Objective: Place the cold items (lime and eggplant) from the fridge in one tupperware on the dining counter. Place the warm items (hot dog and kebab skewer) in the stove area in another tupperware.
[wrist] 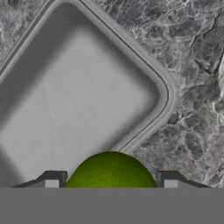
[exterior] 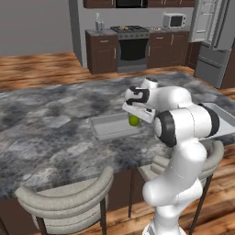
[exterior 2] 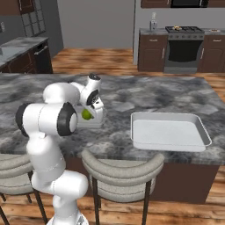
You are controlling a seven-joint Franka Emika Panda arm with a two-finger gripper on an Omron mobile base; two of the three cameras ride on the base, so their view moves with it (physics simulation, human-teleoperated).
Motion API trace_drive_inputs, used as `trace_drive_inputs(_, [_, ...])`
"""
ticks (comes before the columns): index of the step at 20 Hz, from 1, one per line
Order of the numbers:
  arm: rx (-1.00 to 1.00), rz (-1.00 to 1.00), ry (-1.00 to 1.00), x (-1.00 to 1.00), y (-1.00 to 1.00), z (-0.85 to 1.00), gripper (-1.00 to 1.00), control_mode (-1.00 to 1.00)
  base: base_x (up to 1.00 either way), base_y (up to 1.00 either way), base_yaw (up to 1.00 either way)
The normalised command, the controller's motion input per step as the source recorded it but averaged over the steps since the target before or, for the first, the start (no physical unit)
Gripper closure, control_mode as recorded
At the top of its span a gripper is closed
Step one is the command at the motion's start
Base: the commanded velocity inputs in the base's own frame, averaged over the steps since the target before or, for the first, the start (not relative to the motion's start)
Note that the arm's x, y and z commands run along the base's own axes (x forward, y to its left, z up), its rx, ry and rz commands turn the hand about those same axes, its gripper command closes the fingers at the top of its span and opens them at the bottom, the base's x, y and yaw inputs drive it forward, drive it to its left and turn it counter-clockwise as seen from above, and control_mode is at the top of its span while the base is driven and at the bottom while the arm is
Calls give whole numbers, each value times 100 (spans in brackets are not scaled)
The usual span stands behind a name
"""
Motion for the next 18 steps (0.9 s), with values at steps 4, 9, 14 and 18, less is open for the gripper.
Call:
trace_drive_inputs(4, [0, 0, 0, 100, 10, -71, 100, -100, 0, 0, 0])
trace_drive_inputs(9, [0, 0, 0, 100, 0, -61, 100, -100, 0, 0, 0])
trace_drive_inputs(14, [0, 0, 0, 100, 0, -55, 100, -100, 0, 0, 0])
trace_drive_inputs(18, [0, -4, -8, 30, 2, -31, -100, -100, 0, 0, 0])
